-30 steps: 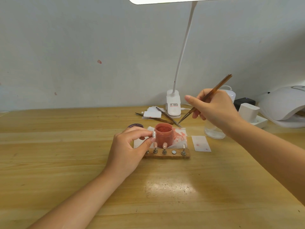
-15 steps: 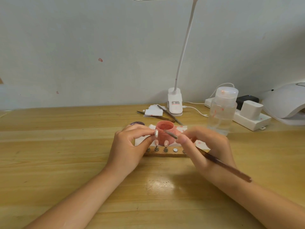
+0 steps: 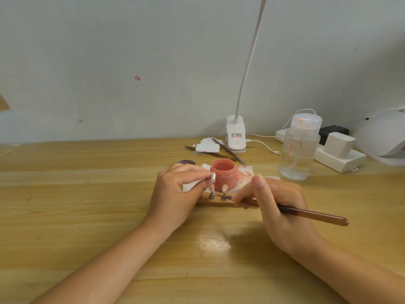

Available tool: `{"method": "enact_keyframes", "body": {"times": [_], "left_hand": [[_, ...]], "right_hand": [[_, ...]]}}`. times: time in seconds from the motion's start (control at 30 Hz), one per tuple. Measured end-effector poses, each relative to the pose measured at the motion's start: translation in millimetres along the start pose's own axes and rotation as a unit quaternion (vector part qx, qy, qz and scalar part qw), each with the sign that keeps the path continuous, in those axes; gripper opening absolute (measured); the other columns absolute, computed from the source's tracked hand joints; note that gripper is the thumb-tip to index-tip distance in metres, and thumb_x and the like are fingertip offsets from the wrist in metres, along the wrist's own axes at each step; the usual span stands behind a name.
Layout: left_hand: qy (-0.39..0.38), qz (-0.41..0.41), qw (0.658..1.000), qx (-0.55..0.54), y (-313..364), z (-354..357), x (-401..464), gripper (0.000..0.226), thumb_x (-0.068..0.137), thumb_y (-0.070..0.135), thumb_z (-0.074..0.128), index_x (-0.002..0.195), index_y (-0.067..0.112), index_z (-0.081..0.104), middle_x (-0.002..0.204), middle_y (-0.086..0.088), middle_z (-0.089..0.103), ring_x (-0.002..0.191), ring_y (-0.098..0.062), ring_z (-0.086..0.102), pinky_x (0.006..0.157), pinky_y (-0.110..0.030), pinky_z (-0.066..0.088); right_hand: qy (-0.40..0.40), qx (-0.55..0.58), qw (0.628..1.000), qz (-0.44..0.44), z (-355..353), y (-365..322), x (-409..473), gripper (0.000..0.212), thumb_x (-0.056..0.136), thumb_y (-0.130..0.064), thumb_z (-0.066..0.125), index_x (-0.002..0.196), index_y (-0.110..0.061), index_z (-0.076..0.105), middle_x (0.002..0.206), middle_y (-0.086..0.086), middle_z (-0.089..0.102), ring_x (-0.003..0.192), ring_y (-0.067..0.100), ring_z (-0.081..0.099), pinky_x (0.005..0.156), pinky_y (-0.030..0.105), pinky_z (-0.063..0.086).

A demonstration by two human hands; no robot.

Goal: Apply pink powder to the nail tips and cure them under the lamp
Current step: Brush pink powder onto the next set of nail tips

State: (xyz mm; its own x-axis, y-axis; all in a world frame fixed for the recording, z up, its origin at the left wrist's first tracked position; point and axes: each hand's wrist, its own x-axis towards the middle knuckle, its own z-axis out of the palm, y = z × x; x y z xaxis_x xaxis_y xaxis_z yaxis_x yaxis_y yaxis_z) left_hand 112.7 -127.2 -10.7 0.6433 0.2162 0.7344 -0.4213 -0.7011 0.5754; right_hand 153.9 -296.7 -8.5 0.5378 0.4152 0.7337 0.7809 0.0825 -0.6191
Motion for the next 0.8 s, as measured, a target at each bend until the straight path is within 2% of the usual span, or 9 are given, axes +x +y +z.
{"method": "enact_keyframes", "body": {"times": [0.13, 0.23, 0.3, 0.4, 0.47, 0.53, 0.6, 0.67, 0.8], "left_hand": [[-0.007, 0.006, 1.0, 0.005, -0.2, -0.1, 0.4, 0.013, 0.072, 0.014, 0.067, 0.083, 0.015, 0.074, 0.079, 0.015, 0.066, 0.082, 0.006, 0.055, 0.075, -0.013, 0.042], [-0.013, 0.006, 1.0, 0.004, 0.4, -0.7, 0.2, 0.01, 0.074, 0.013, 0.068, 0.081, 0.015, 0.074, 0.08, 0.015, 0.068, 0.082, 0.004, 0.055, 0.076, -0.014, 0.041], [-0.015, 0.004, 1.0, 0.001, 1.4, -1.0, 0.5, 0.009, 0.074, 0.014, 0.068, 0.08, 0.016, 0.074, 0.083, 0.016, 0.067, 0.082, 0.003, 0.054, 0.076, -0.015, 0.041], [-0.013, 0.015, 1.0, 0.011, 2.3, -0.3, 1.5, 0.012, 0.073, 0.018, 0.065, 0.079, 0.015, 0.074, 0.077, 0.013, 0.067, 0.08, -0.002, 0.054, 0.073, -0.015, 0.04], [-0.012, 0.014, 1.0, 0.01, 2.3, -0.2, 1.7, 0.012, 0.073, 0.019, 0.064, 0.08, 0.016, 0.074, 0.077, 0.014, 0.067, 0.08, -0.001, 0.054, 0.074, -0.015, 0.04], [-0.014, 0.01, 1.0, 0.004, 2.3, -0.2, 1.4, 0.012, 0.073, 0.02, 0.065, 0.081, 0.019, 0.073, 0.079, 0.014, 0.068, 0.081, 0.002, 0.053, 0.075, -0.015, 0.04], [-0.015, 0.011, 1.0, 0.002, 2.3, -0.1, 1.0, 0.012, 0.073, 0.021, 0.065, 0.081, 0.019, 0.073, 0.084, 0.013, 0.067, 0.081, 0.001, 0.054, 0.075, -0.017, 0.041], [-0.015, 0.014, 1.0, 0.006, 1.6, -0.6, 0.6, 0.012, 0.073, 0.022, 0.067, 0.082, 0.018, 0.074, 0.077, 0.014, 0.068, 0.081, -0.002, 0.054, 0.075, -0.022, 0.042], [-0.015, 0.002, 1.0, 0.006, 1.9, -1.2, 0.1, 0.013, 0.073, 0.02, 0.065, 0.083, 0.02, 0.074, 0.081, 0.017, 0.067, 0.082, -0.001, 0.054, 0.077, -0.032, 0.044]], "right_hand": [[0.026, -0.042, 0.998, -0.025, -0.4, -2.5, 4.4, 0.05, 0.095, -0.039, 0.033, 0.077, -0.01, 0.07, 0.077, -0.011, 0.067, 0.075, 0.005, 0.065, 0.068, 0.022, 0.05], [0.009, -0.009, 1.0, 0.013, -0.1, -0.2, 1.6, 0.058, 0.093, -0.047, 0.034, 0.07, -0.008, 0.071, 0.07, -0.009, 0.067, 0.068, 0.004, 0.064, 0.064, 0.016, 0.048], [0.027, 0.0, 1.0, -0.005, 0.4, -0.4, 1.3, 0.059, 0.093, -0.047, 0.033, 0.069, -0.008, 0.071, 0.069, -0.008, 0.067, 0.067, 0.003, 0.064, 0.063, 0.015, 0.047], [0.036, -0.021, 0.999, -0.026, 0.5, -0.3, 2.8, 0.05, 0.094, -0.039, 0.034, 0.076, -0.01, 0.07, 0.077, -0.007, 0.069, 0.076, 0.007, 0.066, 0.07, 0.025, 0.052], [0.022, -0.006, 1.0, 0.012, 0.9, -0.2, 1.9, 0.055, 0.092, -0.044, 0.036, 0.075, -0.007, 0.071, 0.076, -0.005, 0.07, 0.075, 0.009, 0.066, 0.068, 0.031, 0.053], [0.025, 0.011, 0.999, 0.024, 0.2, 0.0, 0.6, 0.061, 0.091, -0.05, 0.035, 0.069, -0.007, 0.071, 0.069, -0.004, 0.069, 0.068, 0.007, 0.065, 0.063, 0.024, 0.052], [0.037, 0.001, 0.999, 0.005, 0.6, -1.9, 1.6, 0.054, 0.093, -0.045, 0.034, 0.072, -0.011, 0.071, 0.071, -0.007, 0.068, 0.069, 0.006, 0.065, 0.064, 0.018, 0.05], [0.04, -0.02, 0.999, -0.003, 1.0, -2.6, 3.4, 0.046, 0.093, -0.036, 0.035, 0.076, -0.012, 0.07, 0.075, -0.009, 0.068, 0.074, 0.005, 0.065, 0.067, 0.017, 0.049], [0.03, 0.019, 0.999, 0.028, 0.5, -1.4, 1.1, 0.054, 0.091, -0.043, 0.035, 0.07, -0.008, 0.071, 0.067, -0.005, 0.067, 0.066, 0.004, 0.063, 0.062, 0.013, 0.047]]}}
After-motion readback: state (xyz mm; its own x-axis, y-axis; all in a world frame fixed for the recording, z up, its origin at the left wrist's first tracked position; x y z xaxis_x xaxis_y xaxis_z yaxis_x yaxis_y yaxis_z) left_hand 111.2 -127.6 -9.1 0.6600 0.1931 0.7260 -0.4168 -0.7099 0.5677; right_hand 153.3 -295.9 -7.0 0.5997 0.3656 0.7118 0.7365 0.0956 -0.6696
